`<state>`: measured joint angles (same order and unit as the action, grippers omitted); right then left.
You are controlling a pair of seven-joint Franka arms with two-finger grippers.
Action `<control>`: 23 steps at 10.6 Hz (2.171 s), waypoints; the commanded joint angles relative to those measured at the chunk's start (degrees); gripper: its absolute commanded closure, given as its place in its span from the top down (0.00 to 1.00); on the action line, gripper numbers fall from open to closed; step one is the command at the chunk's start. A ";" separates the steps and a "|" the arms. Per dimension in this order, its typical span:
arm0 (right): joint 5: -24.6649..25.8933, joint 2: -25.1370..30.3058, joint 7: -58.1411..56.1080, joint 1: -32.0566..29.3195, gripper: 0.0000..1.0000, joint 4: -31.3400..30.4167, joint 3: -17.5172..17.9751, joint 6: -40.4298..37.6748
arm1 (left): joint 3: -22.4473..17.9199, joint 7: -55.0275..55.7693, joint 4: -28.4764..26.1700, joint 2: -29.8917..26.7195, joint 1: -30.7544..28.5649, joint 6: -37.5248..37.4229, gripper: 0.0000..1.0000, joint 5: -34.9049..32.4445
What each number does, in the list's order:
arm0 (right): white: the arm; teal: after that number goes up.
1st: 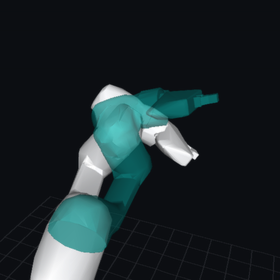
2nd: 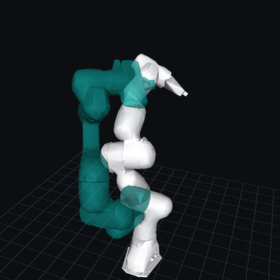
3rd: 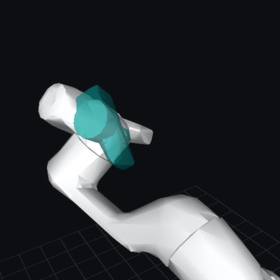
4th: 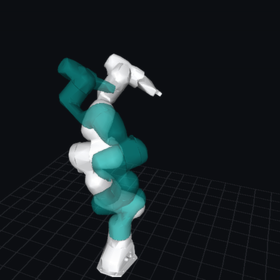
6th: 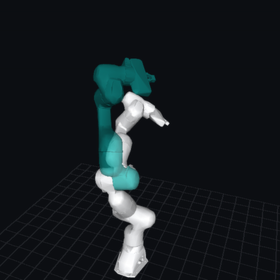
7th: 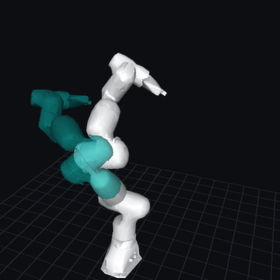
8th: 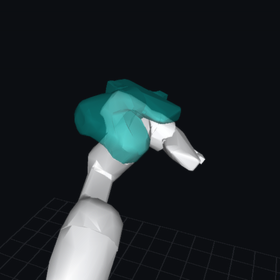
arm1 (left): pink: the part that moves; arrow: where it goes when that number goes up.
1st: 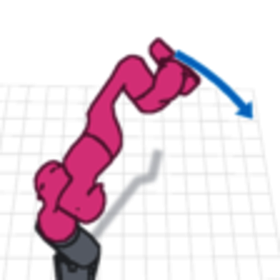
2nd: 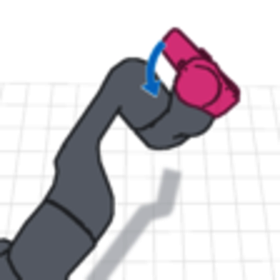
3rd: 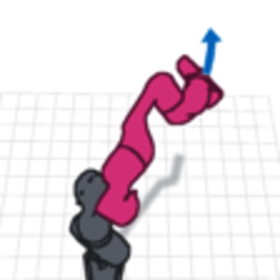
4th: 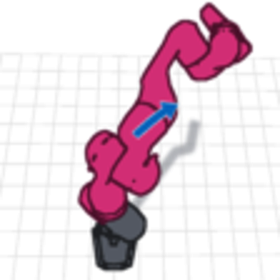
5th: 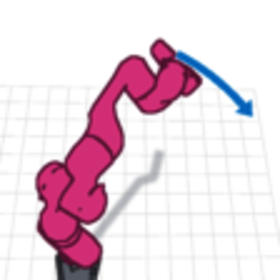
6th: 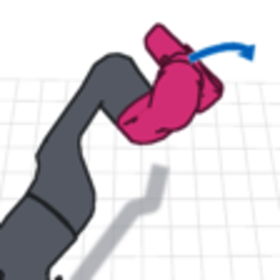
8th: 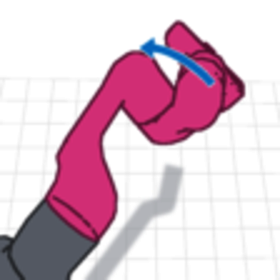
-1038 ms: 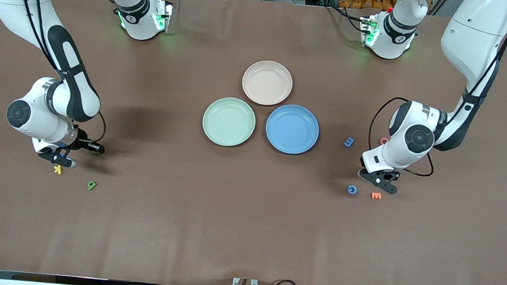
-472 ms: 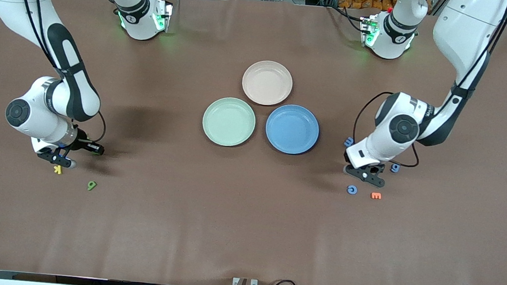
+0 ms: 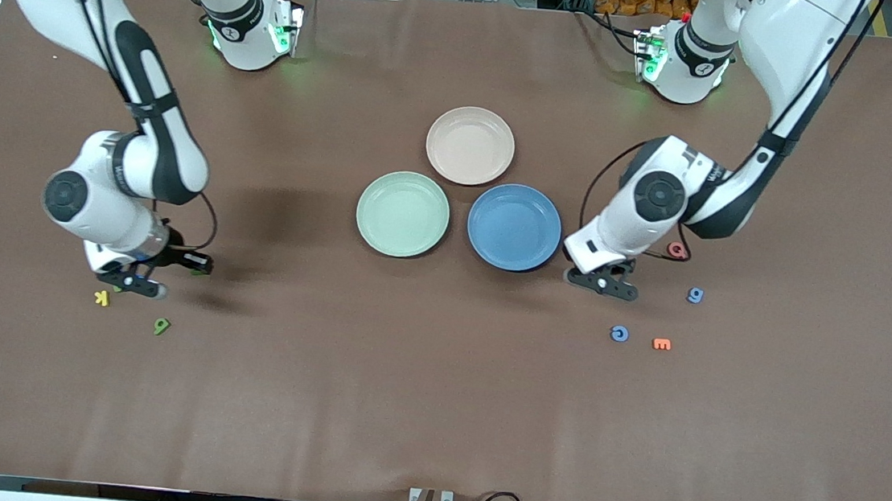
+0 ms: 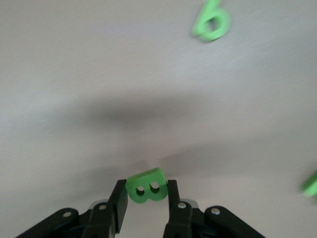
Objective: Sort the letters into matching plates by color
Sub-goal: 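Drop the green B on the green plate while the left gripper drops x on blue, then move the right gripper back to green letters while the left returns to blue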
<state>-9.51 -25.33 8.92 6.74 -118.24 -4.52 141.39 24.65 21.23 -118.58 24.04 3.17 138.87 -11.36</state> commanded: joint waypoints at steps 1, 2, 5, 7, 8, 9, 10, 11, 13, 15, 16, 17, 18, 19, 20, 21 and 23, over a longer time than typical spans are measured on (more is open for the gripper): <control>-0.24 2.39 9.24 7.74 0.05 -1.11 -0.23 -2.96 | 4.87 8.01 -0.77 -1.63 0.77 -4.13 0.00 0.19; -0.24 2.57 12.84 10.72 0.05 -1.02 -0.14 -4.88 | 4.97 9.52 -0.69 -1.63 2.61 -4.22 0.00 0.19; -0.33 3.27 22.25 18.11 0.05 -1.02 1.88 -5.43 | 4.88 13.04 0.89 -0.32 6.14 -4.22 0.00 0.19; -2.77 3.97 25.26 23.29 0.05 -0.59 1.97 -6.91 | 4.70 15.06 1.86 0.74 7.54 -4.22 0.00 0.19; -5.31 3.97 25.97 25.84 0.05 -0.50 2.32 -6.92 | 4.53 16.63 1.86 0.83 8.68 -4.22 0.00 -0.24; -6.12 3.89 28.32 27.52 0.05 0.20 3.28 -6.92 | 4.53 18.56 1.95 1.44 9.04 -4.22 0.60 -1.64; -6.13 3.62 31.04 29.19 0.05 0.38 3.81 -6.92 | 4.53 19.54 2.13 1.79 9.04 -4.22 1.00 -4.09; -6.22 3.54 32.46 30.69 0.06 0.47 4.42 -6.92 | 4.44 21.03 2.13 2.06 9.04 -4.22 1.00 -4.63; -6.22 3.27 36.24 31.14 0.09 0.73 7.14 -6.92 | 4.44 20.87 2.13 2.06 7.91 -4.22 1.00 -4.82; -6.13 3.10 36.78 31.14 0.99 0.73 7.24 -6.92 | 2.87 18.86 1.87 1.97 6.41 -4.22 1.00 -5.34; -6.13 3.09 36.52 30.71 1.00 1.17 7.15 -6.92 | 2.51 17.45 1.86 1.97 5.01 -4.22 1.00 -5.34; -6.04 3.18 36.08 30.27 1.00 1.52 7.15 -6.92 | 2.51 15.79 1.60 1.80 3.17 -4.22 1.00 -5.43; -6.04 3.36 35.99 28.87 1.00 1.52 7.07 -7.01 | 2.51 13.86 1.17 1.54 1.59 -4.22 1.00 -5.43; -5.61 3.45 35.12 26.94 1.00 1.52 7.07 -7.70 | 2.51 12.01 1.07 1.45 -0.25 -4.22 1.00 -5.43; -5.26 3.45 32.24 24.49 1.00 1.52 6.89 -8.15 | 2.51 9.03 0.90 1.36 -2.88 -4.22 1.00 -5.87; -5.08 3.53 28.99 21.59 1.00 1.70 6.72 -8.15 | 2.59 4.74 0.98 1.27 -6.91 -4.22 1.00 -6.22; -4.90 3.36 22.67 15.35 1.00 2.75 6.28 -8.15 | 2.59 -1.52 0.90 0.83 -11.33 -4.22 1.00 -6.31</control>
<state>-14.64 -22.61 38.01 28.65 -116.50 1.58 134.44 26.49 25.61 -117.41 25.64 -2.95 135.13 -16.10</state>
